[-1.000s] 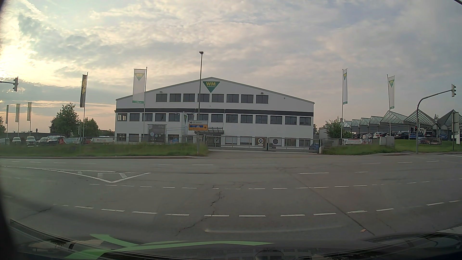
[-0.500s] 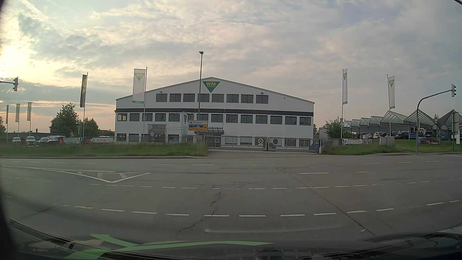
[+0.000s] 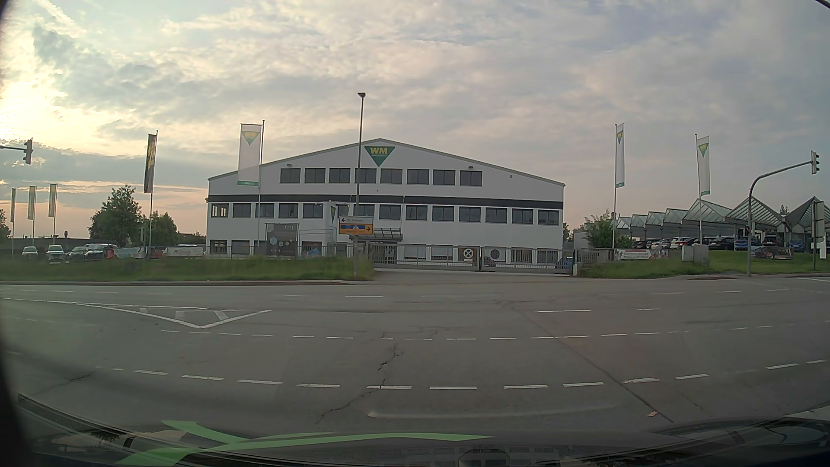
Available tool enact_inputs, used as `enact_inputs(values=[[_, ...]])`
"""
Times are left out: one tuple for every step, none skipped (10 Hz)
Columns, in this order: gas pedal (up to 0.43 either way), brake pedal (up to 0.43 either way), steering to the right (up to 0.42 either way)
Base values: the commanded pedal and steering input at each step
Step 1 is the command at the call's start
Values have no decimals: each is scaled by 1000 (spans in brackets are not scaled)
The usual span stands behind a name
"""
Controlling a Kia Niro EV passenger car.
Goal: Follow the waypoints while adhering to traffic rules and regulations
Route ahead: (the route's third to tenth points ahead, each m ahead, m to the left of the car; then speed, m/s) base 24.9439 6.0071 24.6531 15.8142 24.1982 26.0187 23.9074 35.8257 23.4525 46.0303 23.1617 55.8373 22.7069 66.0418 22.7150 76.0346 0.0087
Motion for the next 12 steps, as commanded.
enact_inputs(values=[[0,280,-25],[0,280,-25],[0,280,-25],[0,280,-25],[0,280,-25],[0,280,-25],[0,280,-25],[0,280,-25],[0,280,-25],[0,287,-25],[0,299,-25],[0,311,-25]])
